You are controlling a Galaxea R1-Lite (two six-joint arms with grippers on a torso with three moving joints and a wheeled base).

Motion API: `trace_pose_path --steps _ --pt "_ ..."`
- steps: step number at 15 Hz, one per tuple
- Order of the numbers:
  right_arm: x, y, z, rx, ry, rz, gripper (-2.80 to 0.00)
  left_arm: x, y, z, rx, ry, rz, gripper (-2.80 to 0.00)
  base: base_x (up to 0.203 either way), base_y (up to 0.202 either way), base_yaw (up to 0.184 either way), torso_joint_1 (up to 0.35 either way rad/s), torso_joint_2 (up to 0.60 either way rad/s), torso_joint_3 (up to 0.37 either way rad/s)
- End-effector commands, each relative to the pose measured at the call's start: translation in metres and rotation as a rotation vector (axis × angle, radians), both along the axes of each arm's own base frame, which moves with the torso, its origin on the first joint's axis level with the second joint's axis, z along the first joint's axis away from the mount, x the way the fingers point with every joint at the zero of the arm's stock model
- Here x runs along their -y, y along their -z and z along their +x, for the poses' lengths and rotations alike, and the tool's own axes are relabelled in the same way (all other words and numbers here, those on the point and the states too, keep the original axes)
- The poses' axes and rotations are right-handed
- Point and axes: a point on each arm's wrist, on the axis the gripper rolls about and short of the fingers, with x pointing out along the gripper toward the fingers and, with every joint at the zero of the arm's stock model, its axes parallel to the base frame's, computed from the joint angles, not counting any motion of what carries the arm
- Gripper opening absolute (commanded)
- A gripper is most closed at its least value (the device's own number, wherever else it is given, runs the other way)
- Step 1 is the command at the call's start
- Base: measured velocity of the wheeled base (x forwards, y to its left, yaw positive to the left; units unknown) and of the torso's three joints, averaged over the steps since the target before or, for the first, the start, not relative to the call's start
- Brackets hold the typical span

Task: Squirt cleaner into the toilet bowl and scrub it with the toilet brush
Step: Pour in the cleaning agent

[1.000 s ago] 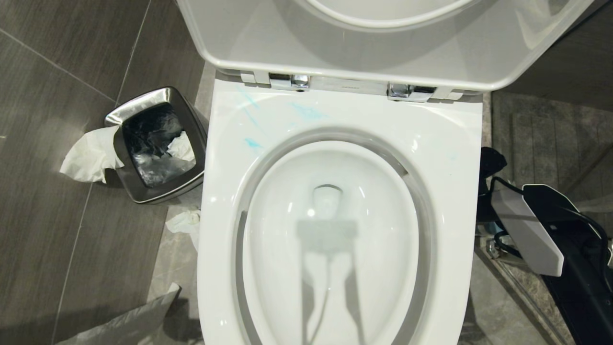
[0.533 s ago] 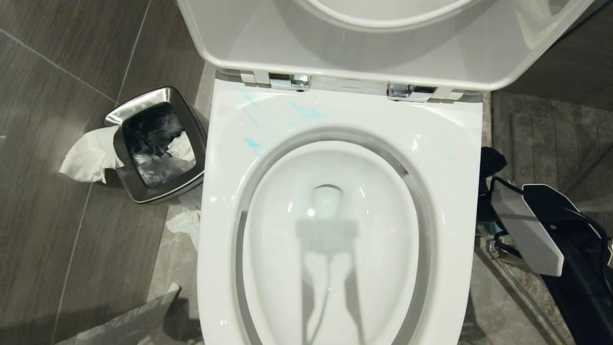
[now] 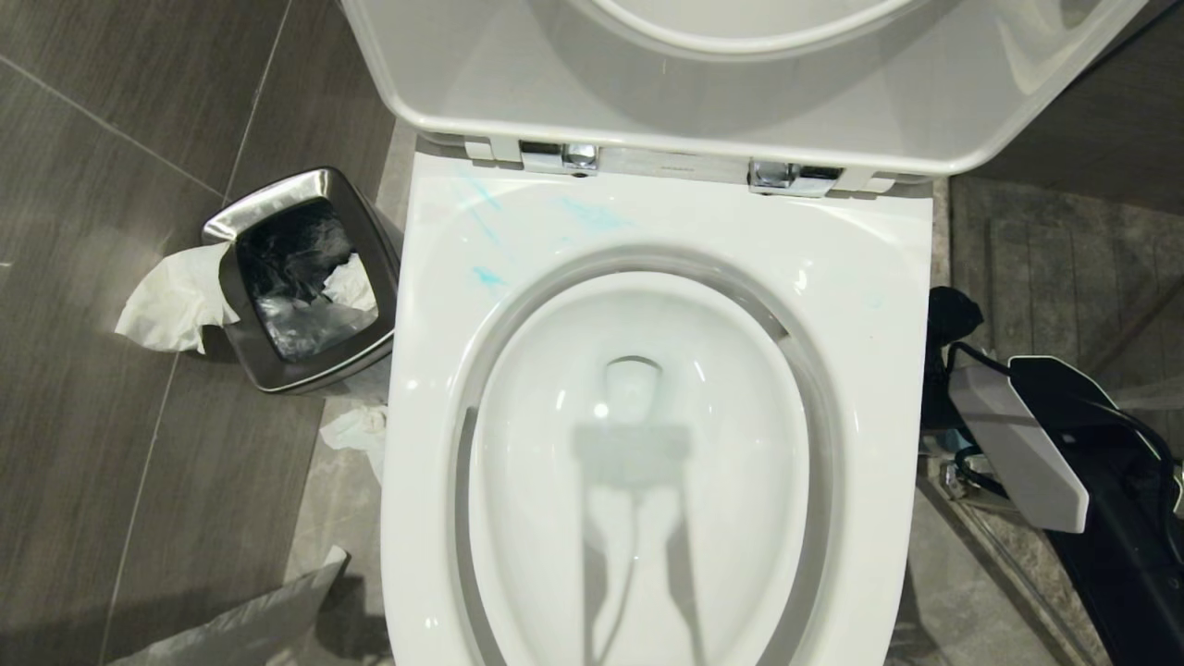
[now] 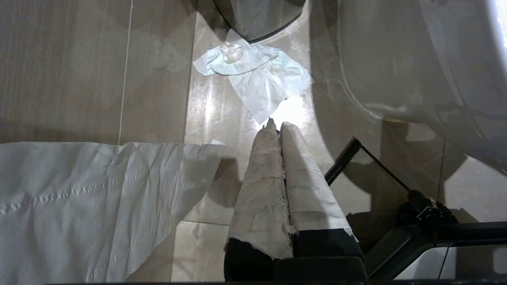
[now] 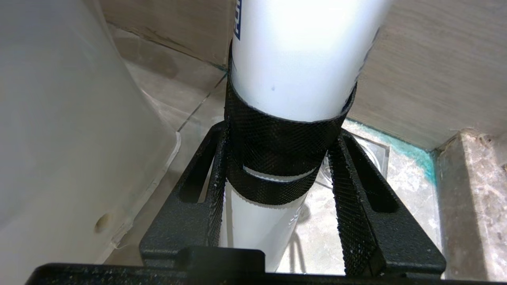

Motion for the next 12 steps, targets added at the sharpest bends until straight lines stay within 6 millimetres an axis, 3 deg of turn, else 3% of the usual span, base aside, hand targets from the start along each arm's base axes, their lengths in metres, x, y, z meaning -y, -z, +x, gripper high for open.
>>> trace_pose_path --steps 1,7,12 --pt "-0.001 0.007 -0.002 -0.014 -0.003 -0.003 -2.8 0.0 0.0 0.0 -0.002 -0.001 0.001 -2.8 0.0 0.0 0.0 0.0 0.0 0.0" --pt "-0.001 0.044 -0.01 -0.13 -0.006 -0.005 -2.8 0.0 0.0 0.0 -0.002 0.0 0.001 -2.8 0.0 0.0 0.0 0.0 0.0 0.0" --pt "0.0 0.046 -0.018 -0.184 -0.002 -0.005 -2.8 0.0 0.0 0.0 -0.002 -0.001 0.001 -2.8 0.0 0.0 0.0 0.0 0.0 0.0"
